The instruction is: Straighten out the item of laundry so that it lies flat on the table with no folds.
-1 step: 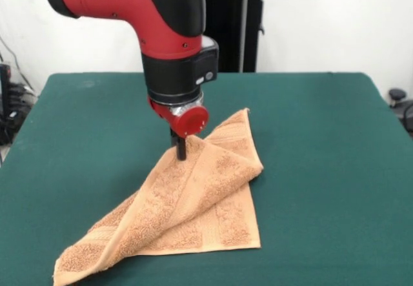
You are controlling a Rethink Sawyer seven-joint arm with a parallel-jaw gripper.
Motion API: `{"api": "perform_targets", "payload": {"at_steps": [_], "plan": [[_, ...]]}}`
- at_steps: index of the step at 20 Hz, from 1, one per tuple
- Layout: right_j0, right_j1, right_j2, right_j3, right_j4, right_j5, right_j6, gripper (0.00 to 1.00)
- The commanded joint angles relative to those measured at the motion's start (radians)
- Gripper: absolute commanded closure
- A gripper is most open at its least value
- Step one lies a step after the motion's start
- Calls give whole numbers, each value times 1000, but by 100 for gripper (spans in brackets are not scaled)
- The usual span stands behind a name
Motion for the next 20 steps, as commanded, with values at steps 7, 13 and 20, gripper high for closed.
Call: {"api": "perform_targets", "payload": {"at_steps": [7,13,20], "plan": [[3,21,23,110,-116,102,-152,100],[-66,-86,28,225,-138,146,-196,100],[-167,-271,41,339,-163,254,-301,100]]}}
